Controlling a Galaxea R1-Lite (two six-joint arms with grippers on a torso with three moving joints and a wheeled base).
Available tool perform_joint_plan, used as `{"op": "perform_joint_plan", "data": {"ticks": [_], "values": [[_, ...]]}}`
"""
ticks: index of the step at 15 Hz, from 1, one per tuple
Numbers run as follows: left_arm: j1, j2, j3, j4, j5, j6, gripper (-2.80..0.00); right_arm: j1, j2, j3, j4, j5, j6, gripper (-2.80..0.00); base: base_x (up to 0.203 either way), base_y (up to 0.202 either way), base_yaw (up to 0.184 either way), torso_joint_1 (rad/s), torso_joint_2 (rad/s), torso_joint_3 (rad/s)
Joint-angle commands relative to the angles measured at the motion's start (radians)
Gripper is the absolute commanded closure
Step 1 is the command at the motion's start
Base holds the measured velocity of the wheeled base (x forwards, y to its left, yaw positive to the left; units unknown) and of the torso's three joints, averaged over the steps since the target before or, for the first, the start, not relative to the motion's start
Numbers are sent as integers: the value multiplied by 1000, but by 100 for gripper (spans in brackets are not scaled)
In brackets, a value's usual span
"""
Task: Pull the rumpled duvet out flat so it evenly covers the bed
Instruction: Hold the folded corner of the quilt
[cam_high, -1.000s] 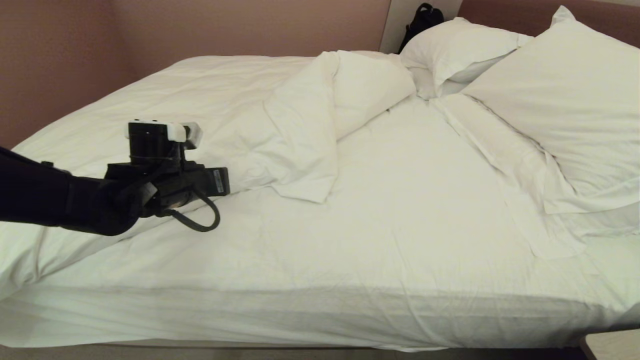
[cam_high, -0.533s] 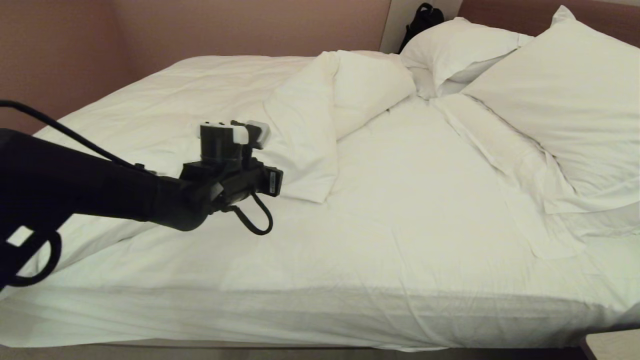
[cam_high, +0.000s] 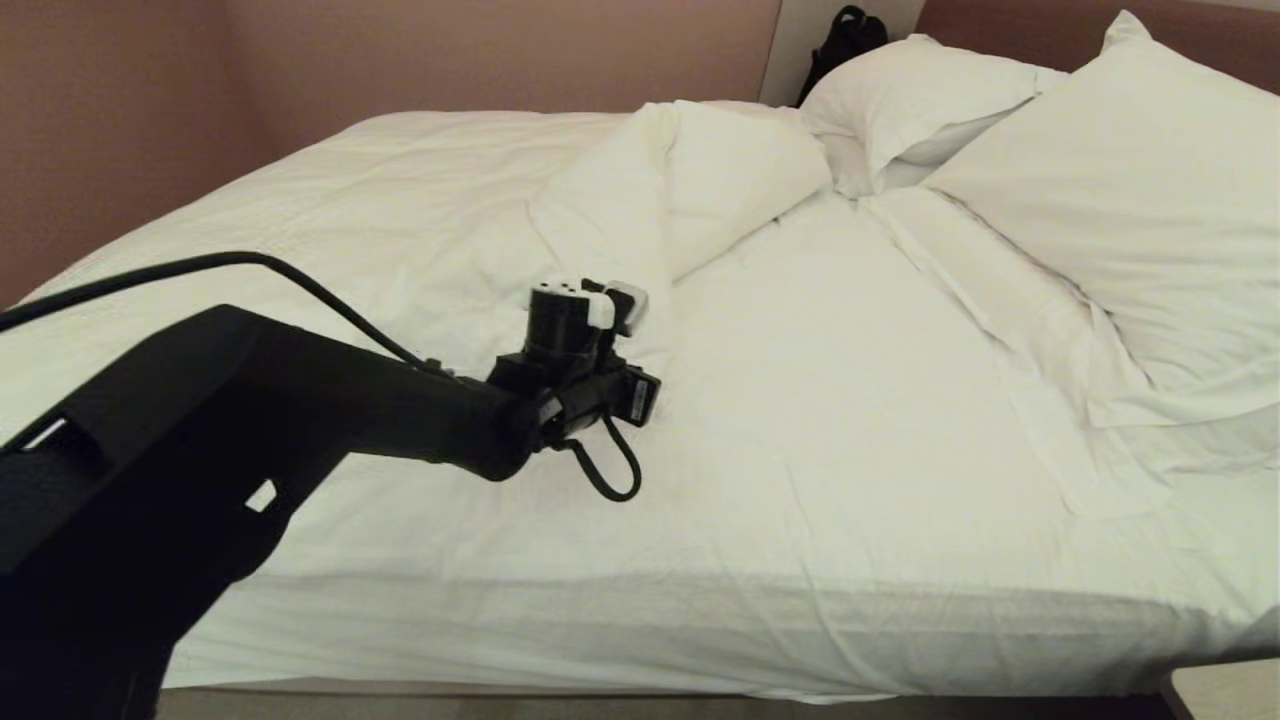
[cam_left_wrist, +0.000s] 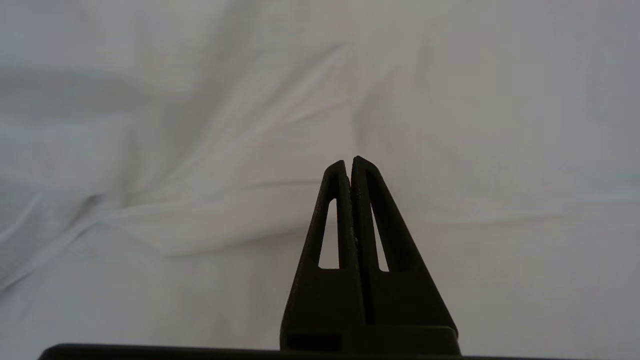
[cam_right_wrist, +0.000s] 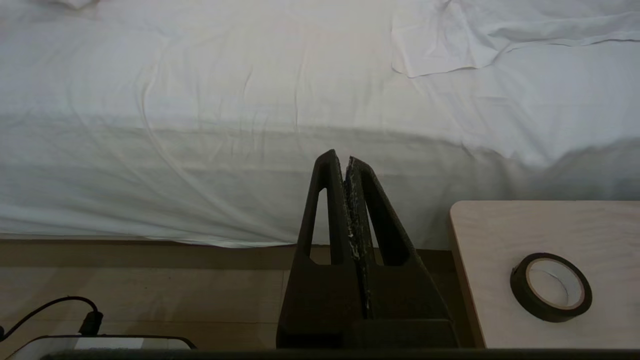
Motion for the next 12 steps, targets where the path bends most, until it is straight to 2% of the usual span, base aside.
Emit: {"op": "perform_joint_plan", "data": {"ticks": [1, 4, 5, 7, 12], "values": [[-19, 31, -20, -5, 24, 9, 0, 1, 0, 0, 0, 0, -1, 0, 0, 0, 0, 0, 0, 0], [-50, 48, -52, -3, 56, 10, 0, 1, 0, 0, 0, 0, -1, 0, 0, 0, 0, 0, 0, 0], [-62, 57, -69, -2, 70, 10, -280, 1, 0, 0, 0, 0, -1, 0, 0, 0, 0, 0, 0, 0], [-67, 67, -81, -3, 94, 13, -280, 1, 0, 0, 0, 0, -1, 0, 0, 0, 0, 0, 0, 0], [-105, 198, -218, -1, 385, 91, -280, 1, 0, 0, 0, 0, -1, 0, 0, 0, 0, 0, 0, 0]]}}
